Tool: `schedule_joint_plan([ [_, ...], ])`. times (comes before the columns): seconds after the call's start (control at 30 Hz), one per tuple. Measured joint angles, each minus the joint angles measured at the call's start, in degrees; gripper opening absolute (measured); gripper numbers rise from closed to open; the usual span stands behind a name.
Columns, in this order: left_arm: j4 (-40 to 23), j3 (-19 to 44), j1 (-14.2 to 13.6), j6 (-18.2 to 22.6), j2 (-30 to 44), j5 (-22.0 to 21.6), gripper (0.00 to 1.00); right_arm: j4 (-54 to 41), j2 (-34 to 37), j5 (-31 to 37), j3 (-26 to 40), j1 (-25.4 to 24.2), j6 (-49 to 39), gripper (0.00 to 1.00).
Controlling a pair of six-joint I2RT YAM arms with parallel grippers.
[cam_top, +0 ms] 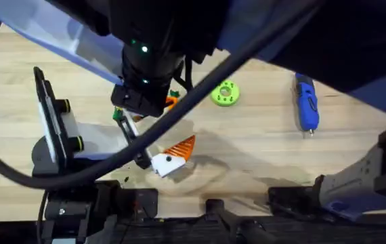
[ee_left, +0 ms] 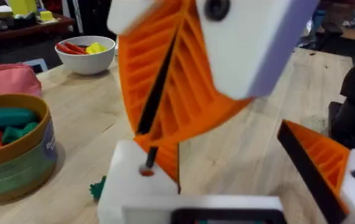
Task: Pick up the gripper from the table and insert it into the empty holder that is missing its gripper. Then pick up a screw, insert it into the mounting hole, and use the screwdriver to tighten it. Finally, clean up the table by picking up the vegetable and placing it into the bucket.
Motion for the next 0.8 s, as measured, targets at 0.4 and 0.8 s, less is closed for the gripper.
schedule_joint_plan([
  [0.4, 0.0, 0.0, 0.0, 0.0, 0.0, 0.0, 0.985, 0.0, 1.4, 0.0, 0.0, 0.5, -0.4, 0.005],
  [0.8, 0.0, 0.0, 0.0, 0.0, 0.0, 0.0, 0.985, 1.3, 1.6, 0.0, 0.0, 0.5, -0.4, 0.005],
])
